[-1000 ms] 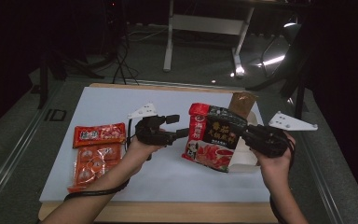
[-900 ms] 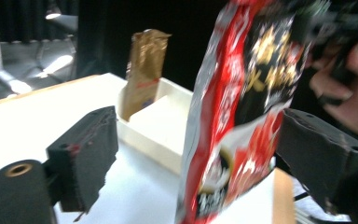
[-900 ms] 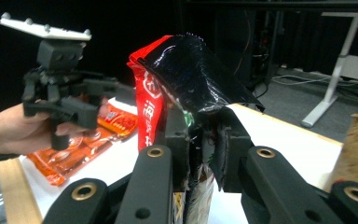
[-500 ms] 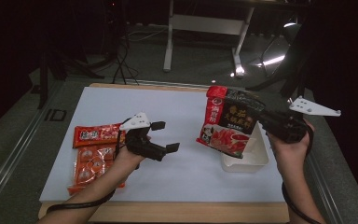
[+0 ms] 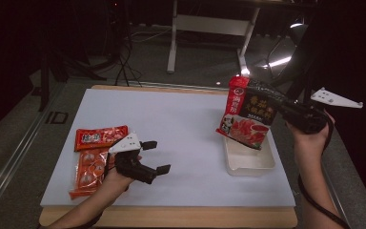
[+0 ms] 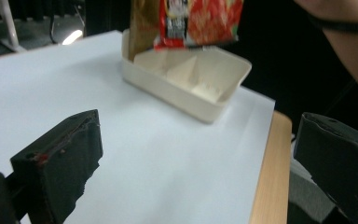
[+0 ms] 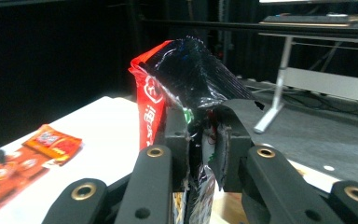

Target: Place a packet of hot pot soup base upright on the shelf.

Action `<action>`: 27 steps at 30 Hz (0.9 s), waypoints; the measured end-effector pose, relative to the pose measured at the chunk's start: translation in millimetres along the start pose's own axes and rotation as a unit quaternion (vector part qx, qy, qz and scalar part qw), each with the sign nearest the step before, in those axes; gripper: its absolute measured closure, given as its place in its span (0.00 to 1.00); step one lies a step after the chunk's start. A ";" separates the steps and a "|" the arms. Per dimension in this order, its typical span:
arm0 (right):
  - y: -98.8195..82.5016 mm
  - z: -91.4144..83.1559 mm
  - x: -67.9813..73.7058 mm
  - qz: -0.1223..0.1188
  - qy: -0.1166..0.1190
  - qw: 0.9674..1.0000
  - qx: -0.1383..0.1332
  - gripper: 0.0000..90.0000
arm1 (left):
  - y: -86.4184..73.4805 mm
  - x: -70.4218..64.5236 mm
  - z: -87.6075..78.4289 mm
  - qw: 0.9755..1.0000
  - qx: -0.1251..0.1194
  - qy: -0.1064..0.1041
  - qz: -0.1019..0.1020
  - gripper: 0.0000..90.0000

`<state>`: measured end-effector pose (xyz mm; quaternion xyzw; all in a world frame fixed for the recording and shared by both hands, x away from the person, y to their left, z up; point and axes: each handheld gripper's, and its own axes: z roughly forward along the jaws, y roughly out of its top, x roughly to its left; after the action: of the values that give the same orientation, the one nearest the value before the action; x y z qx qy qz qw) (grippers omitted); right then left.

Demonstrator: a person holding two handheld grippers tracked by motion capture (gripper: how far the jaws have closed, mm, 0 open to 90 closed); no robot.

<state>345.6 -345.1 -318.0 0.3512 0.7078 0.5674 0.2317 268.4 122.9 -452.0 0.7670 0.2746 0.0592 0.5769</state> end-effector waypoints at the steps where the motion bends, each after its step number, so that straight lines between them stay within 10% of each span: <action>1: -0.2 0.3 -4.5 0.002 -0.004 1.000 0.000 0.87 | -2.6 -0.8 -0.7 1.000 0.001 0.001 0.002 0.02; 16: -14.4 16.2 -48.9 0.010 -0.031 0.999 0.023 0.86 | -48.3 -13.7 -9.8 1.000 0.022 0.000 -0.009 0.02; 27: -30.9 35.2 -68.2 0.007 -0.019 0.999 0.031 0.86 | -54.0 -9.3 -12.3 1.000 0.016 0.017 -0.017 0.02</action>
<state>408.0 -377.7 -361.4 0.3740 0.7182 0.5400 0.2296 236.5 138.7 -495.4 0.7702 0.2986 0.0577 0.5607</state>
